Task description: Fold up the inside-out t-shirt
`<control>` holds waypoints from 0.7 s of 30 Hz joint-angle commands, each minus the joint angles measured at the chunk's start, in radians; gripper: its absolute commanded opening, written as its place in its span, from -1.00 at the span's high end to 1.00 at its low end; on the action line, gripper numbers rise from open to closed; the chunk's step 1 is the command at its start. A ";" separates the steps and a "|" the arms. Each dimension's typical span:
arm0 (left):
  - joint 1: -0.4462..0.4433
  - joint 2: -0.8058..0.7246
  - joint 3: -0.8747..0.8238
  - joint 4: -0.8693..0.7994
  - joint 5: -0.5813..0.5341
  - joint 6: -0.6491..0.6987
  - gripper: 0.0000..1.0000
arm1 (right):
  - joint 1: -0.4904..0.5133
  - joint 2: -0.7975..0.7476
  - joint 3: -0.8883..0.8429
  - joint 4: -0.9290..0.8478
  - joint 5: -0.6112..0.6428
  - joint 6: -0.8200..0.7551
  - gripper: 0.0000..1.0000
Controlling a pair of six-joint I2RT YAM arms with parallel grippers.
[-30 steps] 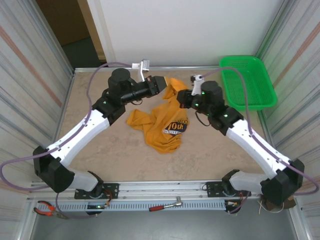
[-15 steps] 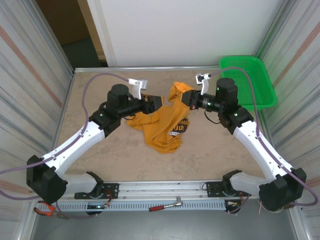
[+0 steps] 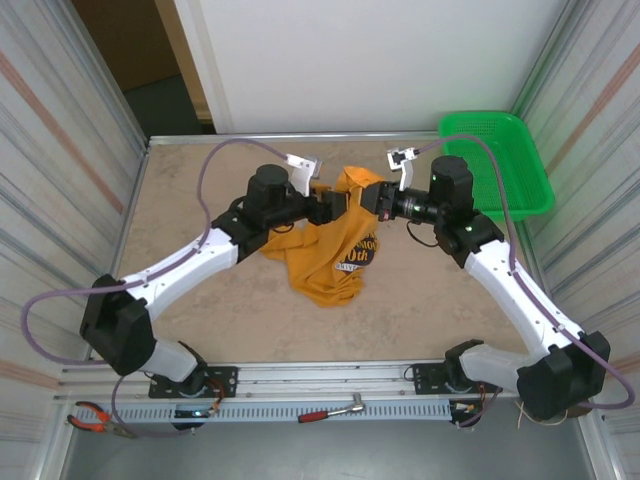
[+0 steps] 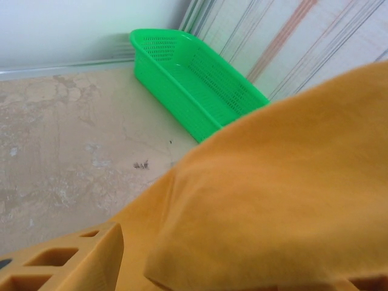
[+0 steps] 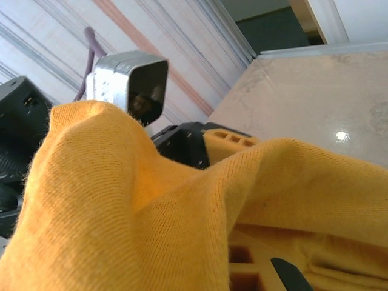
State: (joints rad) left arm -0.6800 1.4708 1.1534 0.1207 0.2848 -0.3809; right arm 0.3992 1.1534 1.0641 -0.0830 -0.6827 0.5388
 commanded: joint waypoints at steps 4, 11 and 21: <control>0.085 0.065 0.087 0.159 0.258 -0.036 0.63 | -0.033 -0.041 -0.067 0.038 -0.048 0.018 1.00; 0.193 0.055 0.045 0.293 0.710 -0.260 1.00 | -0.152 0.112 -0.102 0.104 0.011 0.097 0.41; 0.196 0.026 -0.055 0.600 0.884 -0.537 1.00 | -0.164 -0.028 -0.130 -0.126 0.215 0.087 -0.10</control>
State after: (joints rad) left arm -0.4805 1.5463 1.1034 0.5953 1.0794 -0.8314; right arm 0.2211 1.3052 0.9417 -0.1230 -0.5610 0.6250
